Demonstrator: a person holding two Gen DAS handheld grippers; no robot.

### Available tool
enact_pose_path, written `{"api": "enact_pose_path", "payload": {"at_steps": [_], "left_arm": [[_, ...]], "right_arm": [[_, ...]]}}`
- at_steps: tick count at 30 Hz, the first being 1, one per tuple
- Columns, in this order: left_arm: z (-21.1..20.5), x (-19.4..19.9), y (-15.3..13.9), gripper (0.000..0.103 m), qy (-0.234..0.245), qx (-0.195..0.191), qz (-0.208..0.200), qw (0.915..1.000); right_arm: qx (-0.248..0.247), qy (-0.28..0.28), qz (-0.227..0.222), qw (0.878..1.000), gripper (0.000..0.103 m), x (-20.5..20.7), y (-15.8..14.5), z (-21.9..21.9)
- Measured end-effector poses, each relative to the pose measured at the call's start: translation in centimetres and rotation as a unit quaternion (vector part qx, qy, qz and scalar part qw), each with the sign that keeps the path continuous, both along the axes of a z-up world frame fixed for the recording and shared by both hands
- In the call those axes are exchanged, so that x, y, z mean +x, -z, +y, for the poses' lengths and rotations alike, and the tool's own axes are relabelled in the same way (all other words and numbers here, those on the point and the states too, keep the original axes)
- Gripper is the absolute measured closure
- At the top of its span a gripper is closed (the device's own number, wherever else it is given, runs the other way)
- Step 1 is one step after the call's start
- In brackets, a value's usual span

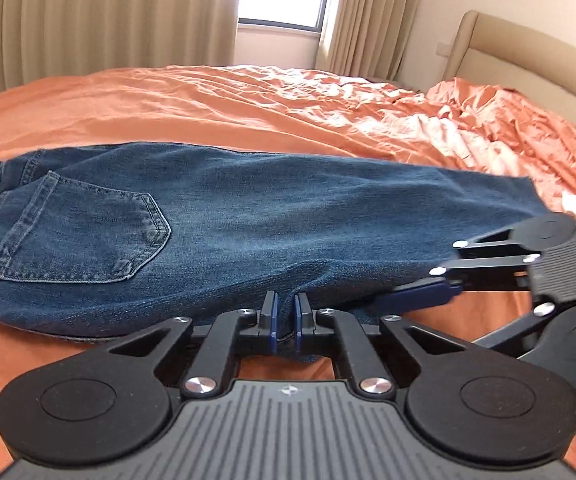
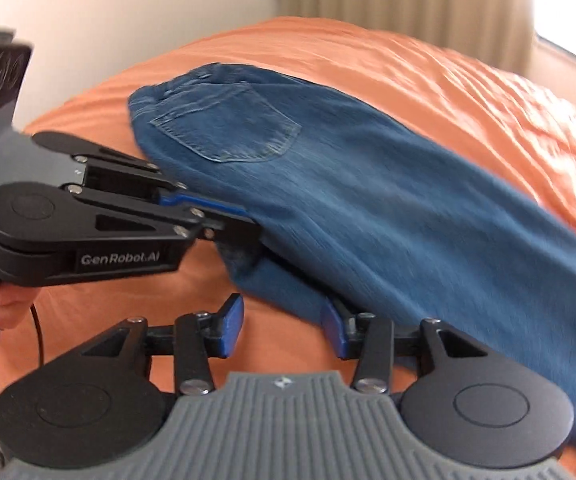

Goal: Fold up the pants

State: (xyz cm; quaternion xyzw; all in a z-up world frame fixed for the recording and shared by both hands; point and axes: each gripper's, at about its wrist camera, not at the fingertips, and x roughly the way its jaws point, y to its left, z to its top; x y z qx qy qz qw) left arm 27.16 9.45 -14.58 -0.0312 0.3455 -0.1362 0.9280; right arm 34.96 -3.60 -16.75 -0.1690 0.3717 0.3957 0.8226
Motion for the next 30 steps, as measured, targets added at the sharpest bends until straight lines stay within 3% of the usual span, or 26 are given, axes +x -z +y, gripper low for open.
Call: {"api": "enact_pose_path", "payload": {"at_steps": [5,7,9,11,15,17,20,25,28,30], "left_arm": [[3.9,0.0,-0.8,0.093,-0.052,-0.082,-0.007,0.9953],[5.0,-0.1,-0.8,0.093,-0.074,-0.084,-0.011,0.9936],[5.7,-0.1,-0.8,0.093,-0.090,-0.077,-0.008,0.9929],[6.4,-0.1,-0.9,0.093,-0.103,-0.079,-0.008,0.9915],[6.9,-0.3,-1.1,0.093,-0.100,-0.091,-0.008,0.9908],[6.4,-0.1,-0.8,0.093,-0.088,-0.085,0.005,0.9924],[5.3,-0.1,-0.4,0.093,-0.063,-0.078,0.015,0.9948],[3.1,0.0,-0.1,0.086,-0.023,-0.080,0.023,0.9963],[1.7,1.5,2.1,0.086,-0.048,-0.048,0.073,0.9950],[1.7,2.0,3.5,0.083,-0.069,-0.055,0.090,0.9921]], "right_arm": [[-0.012,-0.031,0.000,0.999,0.061,1.4,1.1,3.1],[-0.006,-0.035,0.008,0.999,0.061,1.1,1.2,3.7],[-0.002,-0.041,0.019,0.999,0.070,0.5,1.1,4.3],[-0.009,-0.043,0.002,0.999,0.085,-0.8,0.8,4.5],[-0.019,-0.027,0.009,0.999,0.103,-2.8,1.7,4.1],[-0.015,-0.019,0.038,0.999,0.103,-3.4,2.8,4.0],[-0.015,0.010,0.026,0.999,0.103,-4.4,3.7,4.2],[0.017,0.046,0.033,0.998,0.103,-5.1,2.2,2.0],[0.023,0.088,0.029,0.995,0.103,-5.5,1.4,-1.0],[0.032,0.125,0.036,0.991,0.103,-5.4,0.9,-3.5]]}}
